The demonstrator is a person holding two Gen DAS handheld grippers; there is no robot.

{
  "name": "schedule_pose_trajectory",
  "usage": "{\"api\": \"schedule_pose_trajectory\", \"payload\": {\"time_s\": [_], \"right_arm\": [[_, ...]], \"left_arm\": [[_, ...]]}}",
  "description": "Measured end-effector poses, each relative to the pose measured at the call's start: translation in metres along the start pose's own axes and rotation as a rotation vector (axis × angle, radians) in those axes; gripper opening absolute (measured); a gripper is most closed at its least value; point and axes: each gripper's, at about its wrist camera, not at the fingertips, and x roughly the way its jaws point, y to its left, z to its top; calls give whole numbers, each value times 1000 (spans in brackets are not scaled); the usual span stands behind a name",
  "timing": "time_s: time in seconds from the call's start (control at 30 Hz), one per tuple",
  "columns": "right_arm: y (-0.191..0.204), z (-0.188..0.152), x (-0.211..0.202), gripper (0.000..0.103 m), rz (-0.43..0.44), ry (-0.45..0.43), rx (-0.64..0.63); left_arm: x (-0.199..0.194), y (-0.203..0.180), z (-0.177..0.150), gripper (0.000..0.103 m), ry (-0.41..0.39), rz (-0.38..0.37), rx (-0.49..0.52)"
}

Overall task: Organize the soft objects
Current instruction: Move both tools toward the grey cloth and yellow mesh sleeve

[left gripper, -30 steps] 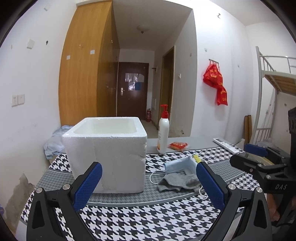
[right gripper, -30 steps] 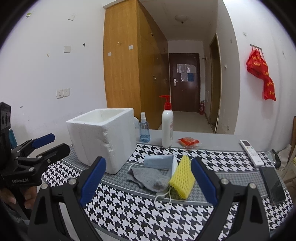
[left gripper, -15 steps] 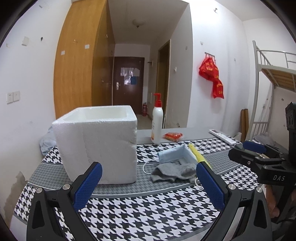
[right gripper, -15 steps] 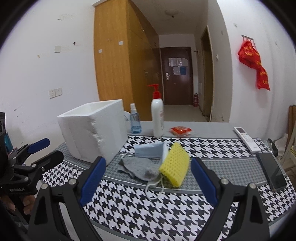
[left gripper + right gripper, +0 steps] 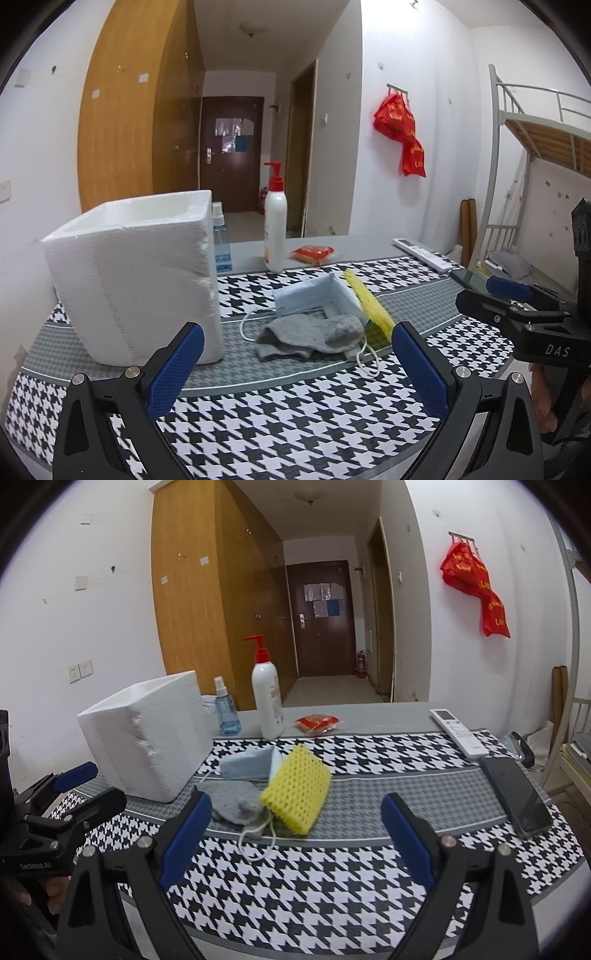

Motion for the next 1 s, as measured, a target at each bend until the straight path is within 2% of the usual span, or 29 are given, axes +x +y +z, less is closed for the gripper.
{"api": "schedule_pose_trajectory", "payload": {"time_s": [1.0], "right_arm": [[-17,-2,55,95,42,139,32]], "left_arm": [[64,-5,7,102,156,16,40]]}}
